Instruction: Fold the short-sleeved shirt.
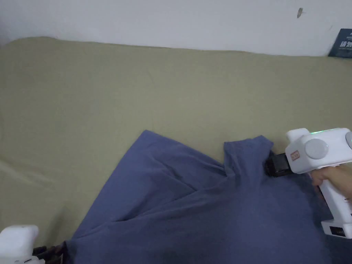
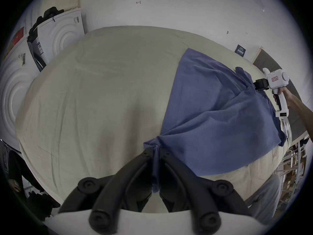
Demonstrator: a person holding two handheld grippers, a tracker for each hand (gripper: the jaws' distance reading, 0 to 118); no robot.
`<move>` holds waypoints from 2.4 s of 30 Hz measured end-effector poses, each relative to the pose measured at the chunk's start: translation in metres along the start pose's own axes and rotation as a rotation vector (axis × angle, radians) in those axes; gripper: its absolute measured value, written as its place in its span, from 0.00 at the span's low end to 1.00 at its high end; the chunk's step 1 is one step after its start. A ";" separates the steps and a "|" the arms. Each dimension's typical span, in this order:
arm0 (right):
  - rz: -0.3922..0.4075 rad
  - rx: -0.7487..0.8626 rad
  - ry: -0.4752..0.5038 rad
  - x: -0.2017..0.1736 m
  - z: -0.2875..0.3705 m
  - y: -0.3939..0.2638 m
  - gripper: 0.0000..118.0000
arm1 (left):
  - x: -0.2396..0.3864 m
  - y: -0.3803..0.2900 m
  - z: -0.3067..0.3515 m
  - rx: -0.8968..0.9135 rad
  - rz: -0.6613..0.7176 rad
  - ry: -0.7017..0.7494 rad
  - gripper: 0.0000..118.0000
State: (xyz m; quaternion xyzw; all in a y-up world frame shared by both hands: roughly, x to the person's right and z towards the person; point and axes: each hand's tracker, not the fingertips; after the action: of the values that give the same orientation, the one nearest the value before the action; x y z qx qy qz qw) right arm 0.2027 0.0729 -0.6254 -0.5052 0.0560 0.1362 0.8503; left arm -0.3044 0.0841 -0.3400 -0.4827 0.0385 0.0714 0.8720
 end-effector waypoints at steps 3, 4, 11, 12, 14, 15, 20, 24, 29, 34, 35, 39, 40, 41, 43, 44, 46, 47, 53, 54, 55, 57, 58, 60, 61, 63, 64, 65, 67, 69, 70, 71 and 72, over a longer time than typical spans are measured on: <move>-0.006 -0.004 0.043 -0.008 0.008 0.023 0.78 | 0.003 0.001 -0.001 -0.007 -0.007 0.005 0.06; -0.028 0.014 0.115 -0.013 0.019 0.021 0.40 | 0.004 0.001 -0.001 -0.009 -0.008 0.009 0.06; 0.023 0.178 0.057 -0.026 0.114 0.000 0.00 | 0.008 0.007 0.024 0.024 -0.010 0.008 0.06; -0.006 0.211 0.075 -0.021 0.139 -0.005 0.00 | 0.008 0.012 0.034 0.044 -0.008 0.006 0.06; -0.025 0.274 0.100 -0.006 0.178 -0.009 0.00 | 0.008 0.024 0.056 0.099 0.007 -0.015 0.06; -0.015 0.318 0.080 -0.001 0.204 -0.012 0.00 | 0.009 0.033 0.069 0.129 0.020 -0.041 0.06; 0.000 0.537 -0.028 0.006 0.330 -0.032 0.00 | 0.032 0.084 0.139 0.291 -0.020 -0.082 0.06; -0.029 0.676 -0.099 0.026 0.418 -0.032 0.00 | 0.062 0.137 0.197 0.419 -0.112 -0.055 0.06; -0.080 0.796 -0.215 0.055 0.497 -0.022 0.00 | 0.091 0.206 0.268 0.536 -0.138 -0.009 0.06; -0.134 0.863 -0.308 0.076 0.548 -0.002 0.00 | 0.108 0.267 0.321 0.598 -0.155 0.084 0.06; -0.140 0.872 -0.323 0.078 0.553 0.003 0.00 | 0.109 0.278 0.328 0.599 -0.155 0.098 0.06; -0.160 0.902 -0.353 0.085 0.567 0.035 0.00 | 0.106 0.314 0.347 0.617 -0.124 0.140 0.06; -0.164 0.916 -0.355 0.085 0.569 0.044 0.00 | 0.105 0.321 0.351 0.619 -0.107 0.146 0.06; -0.161 0.920 -0.362 0.085 0.570 0.052 0.00 | 0.105 0.327 0.356 0.622 -0.101 0.146 0.06; -0.155 0.927 -0.390 0.083 0.569 0.072 0.00 | 0.107 0.341 0.359 0.633 -0.096 0.158 0.06; -0.156 0.928 -0.391 0.083 0.567 0.080 0.00 | 0.110 0.347 0.359 0.638 -0.098 0.174 0.06; -0.160 0.933 -0.398 0.083 0.561 0.099 0.00 | 0.118 0.360 0.356 0.652 -0.123 0.228 0.06; -0.156 0.927 -0.404 0.084 0.557 0.108 0.00 | 0.121 0.367 0.355 0.642 -0.127 0.256 0.06; -0.163 0.921 -0.441 0.099 0.528 0.162 0.00 | 0.143 0.411 0.335 0.651 -0.137 0.284 0.06; -0.176 0.917 -0.431 0.103 0.523 0.170 0.00 | 0.147 0.418 0.329 0.651 -0.137 0.288 0.06; -0.181 0.906 -0.433 0.106 0.516 0.181 0.00 | 0.151 0.427 0.323 0.647 -0.130 0.296 0.06; -0.196 0.905 -0.423 0.112 0.503 0.196 0.00 | 0.155 0.445 0.310 0.646 -0.111 0.289 0.06; -0.209 0.897 -0.430 0.115 0.496 0.205 0.00 | 0.159 0.453 0.303 0.645 -0.104 0.286 0.06; -0.204 0.893 -0.444 0.120 0.483 0.221 0.00 | 0.164 0.470 0.288 0.650 -0.098 0.293 0.06; -0.200 0.899 -0.455 0.121 0.478 0.229 0.00 | 0.166 0.478 0.279 0.656 -0.101 0.299 0.06; -0.210 0.906 -0.456 0.125 0.469 0.245 0.00 | 0.171 0.494 0.261 0.662 -0.103 0.313 0.06; -0.215 0.905 -0.456 0.127 0.464 0.255 0.00 | 0.172 0.502 0.251 0.663 -0.101 0.320 0.06; -0.222 0.908 -0.452 0.129 0.459 0.263 0.00 | 0.173 0.508 0.242 0.666 -0.086 0.325 0.06; -0.230 0.915 -0.446 0.130 0.447 0.275 0.00 | 0.173 0.518 0.222 0.673 -0.071 0.329 0.06; -0.229 0.915 -0.442 0.129 0.430 0.287 0.00 | 0.173 0.525 0.201 0.680 -0.056 0.337 0.06; -0.225 0.917 -0.442 0.127 0.419 0.291 0.00 | 0.172 0.529 0.188 0.673 -0.061 0.343 0.06; -0.221 0.909 -0.448 0.126 0.410 0.296 0.00 | 0.171 0.530 0.176 0.677 -0.062 0.346 0.06; -0.231 0.906 -0.430 0.126 0.398 0.297 0.00 | 0.171 0.531 0.163 0.680 -0.061 0.351 0.06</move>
State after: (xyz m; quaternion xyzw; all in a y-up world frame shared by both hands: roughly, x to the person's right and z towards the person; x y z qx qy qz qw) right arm 0.2207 0.5777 -0.7133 -0.0497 -0.1230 0.1044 0.9856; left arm -0.2219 0.5158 -0.7209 -0.1717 0.1941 -0.0552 0.9643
